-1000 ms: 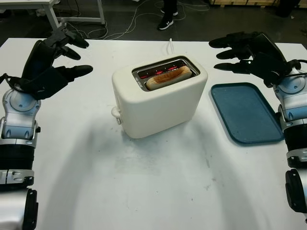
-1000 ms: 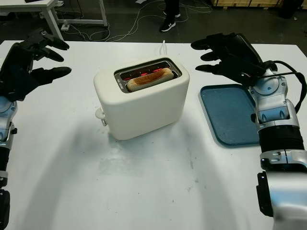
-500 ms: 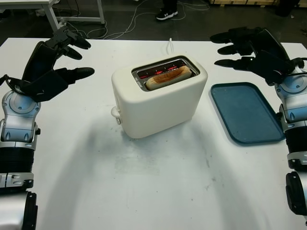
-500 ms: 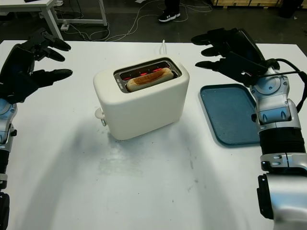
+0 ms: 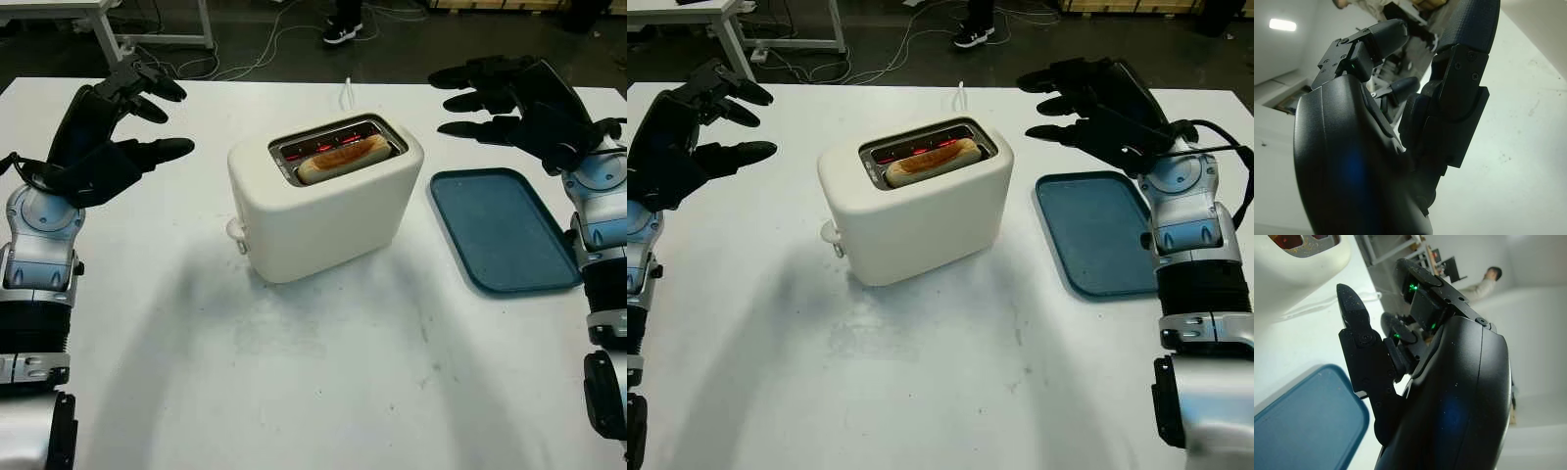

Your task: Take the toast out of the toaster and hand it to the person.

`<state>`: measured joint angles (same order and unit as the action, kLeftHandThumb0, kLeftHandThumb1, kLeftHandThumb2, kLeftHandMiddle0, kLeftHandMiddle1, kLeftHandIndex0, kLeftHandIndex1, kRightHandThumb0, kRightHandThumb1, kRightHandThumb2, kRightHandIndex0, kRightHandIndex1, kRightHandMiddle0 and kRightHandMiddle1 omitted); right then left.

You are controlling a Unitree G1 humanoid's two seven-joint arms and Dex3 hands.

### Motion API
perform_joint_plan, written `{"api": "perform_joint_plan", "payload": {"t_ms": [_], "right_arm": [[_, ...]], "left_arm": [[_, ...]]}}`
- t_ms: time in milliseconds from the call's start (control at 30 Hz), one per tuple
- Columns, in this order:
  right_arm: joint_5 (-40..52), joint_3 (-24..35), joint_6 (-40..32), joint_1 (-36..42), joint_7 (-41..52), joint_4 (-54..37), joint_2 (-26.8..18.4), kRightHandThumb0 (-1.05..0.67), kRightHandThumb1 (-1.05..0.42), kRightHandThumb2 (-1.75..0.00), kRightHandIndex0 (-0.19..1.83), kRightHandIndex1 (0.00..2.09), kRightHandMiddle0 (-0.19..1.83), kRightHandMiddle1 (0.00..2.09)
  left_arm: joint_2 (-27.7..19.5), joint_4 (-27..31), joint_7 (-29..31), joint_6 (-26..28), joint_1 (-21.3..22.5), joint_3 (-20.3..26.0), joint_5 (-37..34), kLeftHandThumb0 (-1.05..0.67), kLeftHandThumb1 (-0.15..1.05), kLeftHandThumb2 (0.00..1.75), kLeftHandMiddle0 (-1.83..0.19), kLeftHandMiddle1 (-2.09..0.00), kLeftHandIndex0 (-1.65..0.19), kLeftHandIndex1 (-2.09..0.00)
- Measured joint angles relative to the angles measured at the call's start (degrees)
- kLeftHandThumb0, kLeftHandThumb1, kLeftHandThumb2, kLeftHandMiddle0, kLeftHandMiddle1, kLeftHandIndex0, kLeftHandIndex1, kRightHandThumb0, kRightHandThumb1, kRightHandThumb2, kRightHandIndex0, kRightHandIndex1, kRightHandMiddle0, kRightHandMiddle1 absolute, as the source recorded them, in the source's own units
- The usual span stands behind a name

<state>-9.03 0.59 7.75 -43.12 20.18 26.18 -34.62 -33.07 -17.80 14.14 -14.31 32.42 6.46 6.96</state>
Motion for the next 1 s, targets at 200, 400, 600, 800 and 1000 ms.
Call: {"api": "perform_joint_plan", "payload": {"t_ms": [200, 400, 600, 800, 1000], "right_arm": [[0.7, 0.0, 0.0, 0.0, 0.0, -0.8, 0.0, -0.21, -0.80, 0.00, 0.84, 0.09, 0.77, 0.00], [0.9, -0.1, -0.1, 0.0, 0.3, -1.1, 0.0, -0.18, -0.79, 0.00, 0.83, 0.08, 0.76, 0.00], [0.8, -0.2, -0.6, 0.0, 0.5, -1.4, 0.0, -0.17, -0.80, 0.00, 0.83, 0.07, 0.76, 0.00], [1.1, -0.1, -0.7, 0.1, 0.5, -1.4, 0.0, -0.15, -0.80, 0.00, 0.83, 0.07, 0.76, 0.00], [1.1, -0.1, -1.6, 0.2, 1.2, -2.7, 0.0, -0.15, -0.80, 0.00, 0.84, 0.07, 0.75, 0.00]], "left_arm": [[0.2, 0.2, 0.0, 0.7, 0.0, 0.0, -0.1, -0.95, 0.91, 0.01, -0.16, -1.42, -0.19, -1.28], [0.2, 0.2, 0.0, 0.6, 0.0, 0.0, -0.1, -0.95, 0.91, 0.00, -0.17, -1.41, -0.19, -1.28], [0.2, 1.4, 0.0, 1.9, 0.0, 0.0, 0.2, -0.94, 0.91, 0.01, -0.18, -1.40, -0.19, -1.27], [0.2, 1.4, 0.0, 1.9, 0.0, 0.0, 0.3, -0.94, 0.92, 0.01, -0.18, -1.41, -0.19, -1.28], [0.2, 1.4, 0.0, 1.9, 0.0, 0.0, 0.3, -0.94, 0.91, 0.00, -0.17, -1.41, -0.18, -1.27]]}}
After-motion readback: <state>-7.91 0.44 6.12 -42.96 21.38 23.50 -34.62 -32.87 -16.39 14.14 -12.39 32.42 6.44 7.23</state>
